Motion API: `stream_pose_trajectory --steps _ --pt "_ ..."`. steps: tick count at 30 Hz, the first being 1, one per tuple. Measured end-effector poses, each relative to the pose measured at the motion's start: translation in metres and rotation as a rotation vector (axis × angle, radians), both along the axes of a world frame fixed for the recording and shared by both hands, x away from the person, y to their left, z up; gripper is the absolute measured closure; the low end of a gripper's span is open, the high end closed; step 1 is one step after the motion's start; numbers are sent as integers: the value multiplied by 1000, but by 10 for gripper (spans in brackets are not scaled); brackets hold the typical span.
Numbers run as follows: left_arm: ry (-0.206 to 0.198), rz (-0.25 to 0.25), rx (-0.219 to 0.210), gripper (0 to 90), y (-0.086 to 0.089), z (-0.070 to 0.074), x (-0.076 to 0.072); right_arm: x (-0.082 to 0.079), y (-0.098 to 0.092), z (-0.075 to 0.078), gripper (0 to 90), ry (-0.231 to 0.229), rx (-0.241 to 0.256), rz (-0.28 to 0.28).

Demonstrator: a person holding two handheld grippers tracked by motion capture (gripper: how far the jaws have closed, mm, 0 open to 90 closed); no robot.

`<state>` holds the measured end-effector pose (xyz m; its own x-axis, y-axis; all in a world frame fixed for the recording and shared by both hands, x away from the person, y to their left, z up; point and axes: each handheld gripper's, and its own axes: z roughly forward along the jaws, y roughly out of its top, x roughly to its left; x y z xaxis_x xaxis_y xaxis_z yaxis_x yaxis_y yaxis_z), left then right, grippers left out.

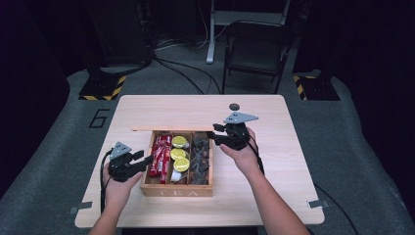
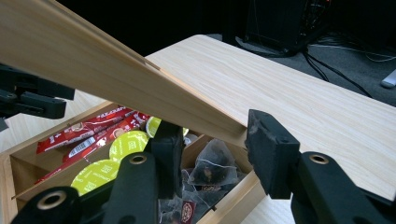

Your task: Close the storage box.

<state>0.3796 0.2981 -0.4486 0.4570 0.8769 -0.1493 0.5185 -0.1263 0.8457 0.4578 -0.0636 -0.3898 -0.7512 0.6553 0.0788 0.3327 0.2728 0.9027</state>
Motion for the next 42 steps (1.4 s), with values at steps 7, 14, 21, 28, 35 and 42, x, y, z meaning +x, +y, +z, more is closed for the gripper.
stream_pose_trajectory --steps 7,14,21,28,35,42 --pt "21 -19 24 522 -9 -10 5 0 0 0 565 -3 -3 1" --pt "41 -21 37 543 -19 -13 12 -1 0 -1 565 -6 -4 3" --pt "63 -8 65 545 -30 -18 17 -1 0 0 566 -7 -6 0" --pt "58 6 98 589 -32 -19 17 -1 0 -1 566 -7 -2 -1" --pt "58 2 108 659 -31 -20 15 -1 0 0 566 -11 -6 1" --pt "42 13 112 790 -28 -18 12 -1 0 0 567 -8 -5 -3"
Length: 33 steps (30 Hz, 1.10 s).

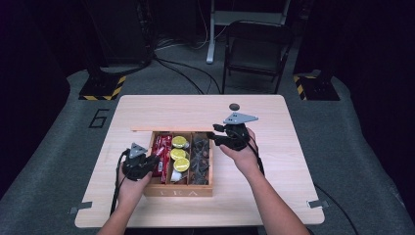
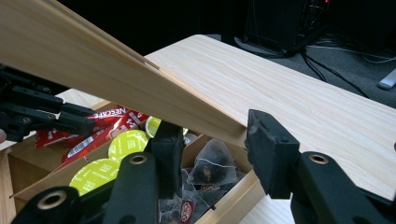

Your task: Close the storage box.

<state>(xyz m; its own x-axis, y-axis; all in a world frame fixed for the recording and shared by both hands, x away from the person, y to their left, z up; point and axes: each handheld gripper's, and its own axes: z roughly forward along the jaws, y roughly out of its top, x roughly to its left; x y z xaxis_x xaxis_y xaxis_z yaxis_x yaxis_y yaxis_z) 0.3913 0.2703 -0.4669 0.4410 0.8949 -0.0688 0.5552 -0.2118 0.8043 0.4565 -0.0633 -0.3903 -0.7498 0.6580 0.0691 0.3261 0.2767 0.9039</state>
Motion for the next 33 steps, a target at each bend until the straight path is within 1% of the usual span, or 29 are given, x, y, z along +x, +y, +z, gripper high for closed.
stream_pose_trajectory --steps 1,2,5,6,8,9,10,13,18,23,27,28,29,33 --pt "3 5 -6 804 1 1 -1 0 0 0 567 0 1 0" --pt "-6 7 -5 815 1 1 -1 0 0 0 567 0 1 -1" --pt "-7 9 -3 822 2 1 -2 0 0 0 567 -1 2 0" --pt "2 9 -7 823 2 2 -2 0 0 0 567 0 1 0" --pt "-17 21 -7 827 2 2 -3 0 0 0 567 0 -1 0" --pt "-19 24 -6 827 3 3 -3 0 0 0 567 -1 -1 -1" --pt "-25 29 -9 827 3 3 -4 0 0 0 567 -2 -1 -2" --pt "-20 45 -33 827 6 5 -5 0 0 0 567 -2 -2 -2" --pt "-32 67 -55 828 12 8 -6 0 0 0 567 -2 -1 -2" --pt "-29 78 -65 828 19 11 -7 0 0 0 567 -2 0 -3" --pt "-31 97 -80 827 25 12 -8 0 0 0 567 -2 -1 -3" --pt "-38 105 -84 827 26 11 -9 0 0 0 567 -2 -1 -3" --pt "-30 103 -81 827 27 12 -9 0 0 0 567 -3 -1 -3" --pt "-32 116 -82 827 32 12 -9 0 0 0 567 -3 -2 -3"
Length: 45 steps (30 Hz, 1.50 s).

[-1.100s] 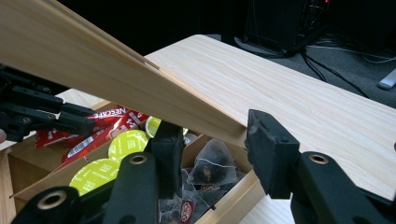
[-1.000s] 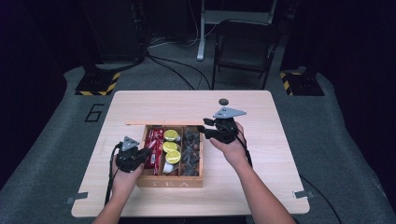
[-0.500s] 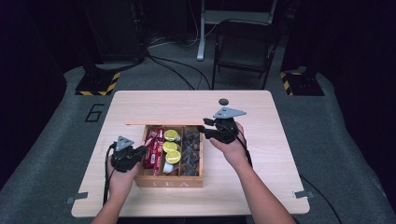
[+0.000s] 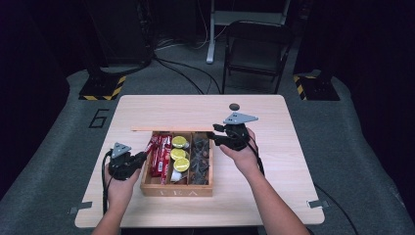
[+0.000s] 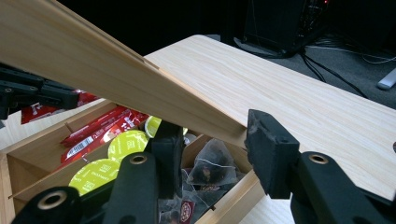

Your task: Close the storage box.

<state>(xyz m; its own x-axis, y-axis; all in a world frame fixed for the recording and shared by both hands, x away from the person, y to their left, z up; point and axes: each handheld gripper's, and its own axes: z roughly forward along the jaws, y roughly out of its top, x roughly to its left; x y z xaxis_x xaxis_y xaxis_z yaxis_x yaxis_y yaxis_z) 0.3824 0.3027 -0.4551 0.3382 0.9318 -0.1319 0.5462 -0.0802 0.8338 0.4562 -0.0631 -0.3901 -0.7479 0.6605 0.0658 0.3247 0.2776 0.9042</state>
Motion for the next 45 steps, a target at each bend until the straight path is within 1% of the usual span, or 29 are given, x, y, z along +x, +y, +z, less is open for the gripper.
stream_pose_trajectory --steps 2,3,6,10,11,17,20,24,26,27,28,30,32,33,34,35,39,40,43,45 --pt "-2 5 4 827 3 0 0 0 0 0 567 0 0 0" --pt "4 6 2 827 5 0 0 0 0 0 568 0 0 0" --pt "4 16 -2 827 8 0 0 0 0 0 568 0 0 0" --pt "-3 34 -7 827 12 -1 1 0 0 0 567 -1 1 -1" --pt "6 33 -5 826 13 -1 1 0 0 0 568 -8 -2 4" --pt "10 55 8 826 24 -2 1 0 0 0 568 -1 2 -1" --pt "8 74 4 826 29 -3 1 0 0 -1 567 -5 1 3" --pt "17 89 -2 826 37 -4 0 0 0 -1 567 -5 2 3" --pt "26 89 7 826 42 -4 0 0 0 -1 568 -5 2 2" --pt "18 98 5 826 43 -5 0 0 0 -1 567 -4 2 2" --pt "25 97 6 826 44 -4 0 0 0 -1 568 -4 2 2" --pt "29 107 2 826 47 -5 -1 0 0 -1 567 -6 2 2" --pt "25 115 5 826 49 -5 -1 0 0 -1 568 -5 3 2" --pt "32 114 4 826 51 -4 -2 0 0 -1 568 -5 3 2" --pt "24 120 2 826 52 -5 -2 0 0 -1 568 -4 3 1" --pt "25 131 -15 826 53 -5 -2 0 0 -1 568 -5 3 1" --pt "30 137 -12 826 56 -5 -4 0 0 -1 568 -4 4 2" --pt "24 137 -7 826 57 -5 -3 0 0 -1 568 -5 4 2" --pt "28 141 -6 825 60 -5 -4 0 0 -1 567 -5 3 3" --pt "21 149 -10 826 61 -6 -4 -1 0 -1 567 -4 5 0"
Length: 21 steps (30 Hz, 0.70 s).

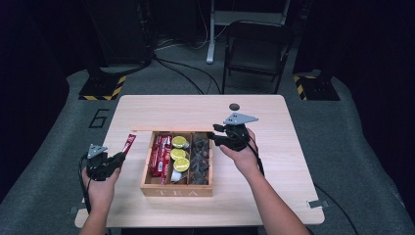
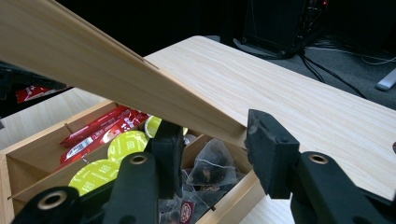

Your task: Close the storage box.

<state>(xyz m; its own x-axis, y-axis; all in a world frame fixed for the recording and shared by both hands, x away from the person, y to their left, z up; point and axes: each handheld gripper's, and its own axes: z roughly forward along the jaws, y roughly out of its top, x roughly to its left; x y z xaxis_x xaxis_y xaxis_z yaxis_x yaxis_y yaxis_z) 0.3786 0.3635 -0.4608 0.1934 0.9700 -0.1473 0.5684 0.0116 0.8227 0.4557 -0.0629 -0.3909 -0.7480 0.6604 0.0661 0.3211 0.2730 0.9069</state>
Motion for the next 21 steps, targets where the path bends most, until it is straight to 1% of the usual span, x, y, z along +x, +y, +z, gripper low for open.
stream_pose_trajectory --steps 1,5,9,11,12,13,15,17,18,19,21 --pt "8 -2 0 826 2 1 0 0 0 0 567 0 0 0" --pt "-1 9 -6 826 4 0 -1 0 -1 0 567 -4 -6 6" --pt "4 16 -6 826 7 0 -1 0 -1 0 568 -5 -6 5" --pt "0 16 -5 826 8 -1 -1 0 -1 0 568 -5 -6 6" --pt "9 15 -7 826 8 -1 -1 0 -1 0 568 -5 -6 6" --pt "4 14 1 826 8 -3 0 0 0 0 568 -3 -2 1" --pt "21 11 7 826 9 -6 1 0 0 0 567 -2 0 -1" --pt "18 15 15 826 9 -9 2 0 -1 0 568 -6 -6 5" --pt "32 14 16 826 10 -10 3 0 -1 0 568 -6 -6 5" --pt "28 18 20 826 11 -13 4 0 -1 0 568 -7 -5 5" --pt "41 25 28 826 13 -16 5 0 0 0 567 -2 -1 -1"
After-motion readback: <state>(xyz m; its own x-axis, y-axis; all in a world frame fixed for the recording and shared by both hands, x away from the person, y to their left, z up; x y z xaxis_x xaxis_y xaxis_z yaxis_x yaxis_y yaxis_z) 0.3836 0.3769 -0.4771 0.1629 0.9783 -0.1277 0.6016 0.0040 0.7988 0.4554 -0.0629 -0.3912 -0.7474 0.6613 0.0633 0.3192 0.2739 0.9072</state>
